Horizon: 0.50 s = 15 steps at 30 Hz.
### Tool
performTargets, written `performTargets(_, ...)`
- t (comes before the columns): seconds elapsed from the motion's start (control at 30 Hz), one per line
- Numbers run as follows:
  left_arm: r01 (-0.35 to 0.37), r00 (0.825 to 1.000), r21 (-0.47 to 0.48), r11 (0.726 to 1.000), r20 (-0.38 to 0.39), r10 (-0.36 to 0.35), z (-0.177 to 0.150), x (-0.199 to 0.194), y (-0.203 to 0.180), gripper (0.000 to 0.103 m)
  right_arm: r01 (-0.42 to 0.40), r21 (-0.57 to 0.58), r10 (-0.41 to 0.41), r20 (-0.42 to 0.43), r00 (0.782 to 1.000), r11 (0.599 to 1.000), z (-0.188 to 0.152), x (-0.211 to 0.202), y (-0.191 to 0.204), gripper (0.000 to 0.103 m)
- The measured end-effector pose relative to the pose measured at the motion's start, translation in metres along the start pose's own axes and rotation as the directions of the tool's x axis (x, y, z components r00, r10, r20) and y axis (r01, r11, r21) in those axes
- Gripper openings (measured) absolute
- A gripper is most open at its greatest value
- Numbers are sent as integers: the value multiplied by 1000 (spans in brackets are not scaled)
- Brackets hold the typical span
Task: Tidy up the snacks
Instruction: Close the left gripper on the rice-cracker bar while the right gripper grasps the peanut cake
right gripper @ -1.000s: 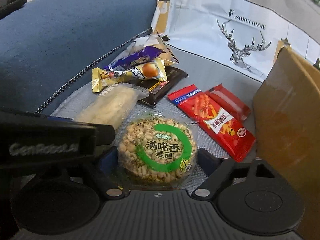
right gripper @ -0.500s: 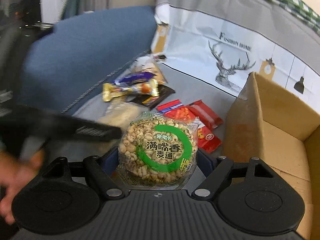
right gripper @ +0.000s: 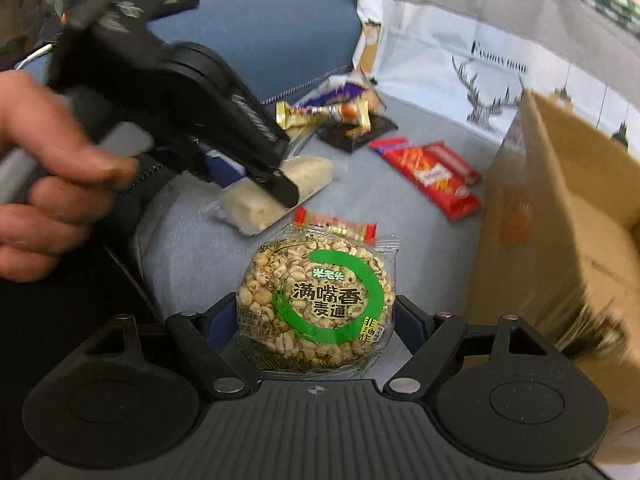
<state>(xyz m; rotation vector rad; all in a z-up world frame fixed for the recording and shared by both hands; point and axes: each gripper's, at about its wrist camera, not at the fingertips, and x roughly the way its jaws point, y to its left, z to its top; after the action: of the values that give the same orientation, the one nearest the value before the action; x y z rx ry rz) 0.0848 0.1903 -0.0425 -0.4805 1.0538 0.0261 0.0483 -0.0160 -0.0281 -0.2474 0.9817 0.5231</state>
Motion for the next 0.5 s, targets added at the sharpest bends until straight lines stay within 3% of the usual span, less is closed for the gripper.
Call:
performTargets(0.17,-32,998,23,999,-47,34,-6,5,-6,40,-14,7,14,-13,1000,1000,-8,7,-5,82)
performTargets(0.5,-107,993,129,986,-29,111,-8,14,-26,51,-50,42,52,-48,997,998,-15,24,-12,82)
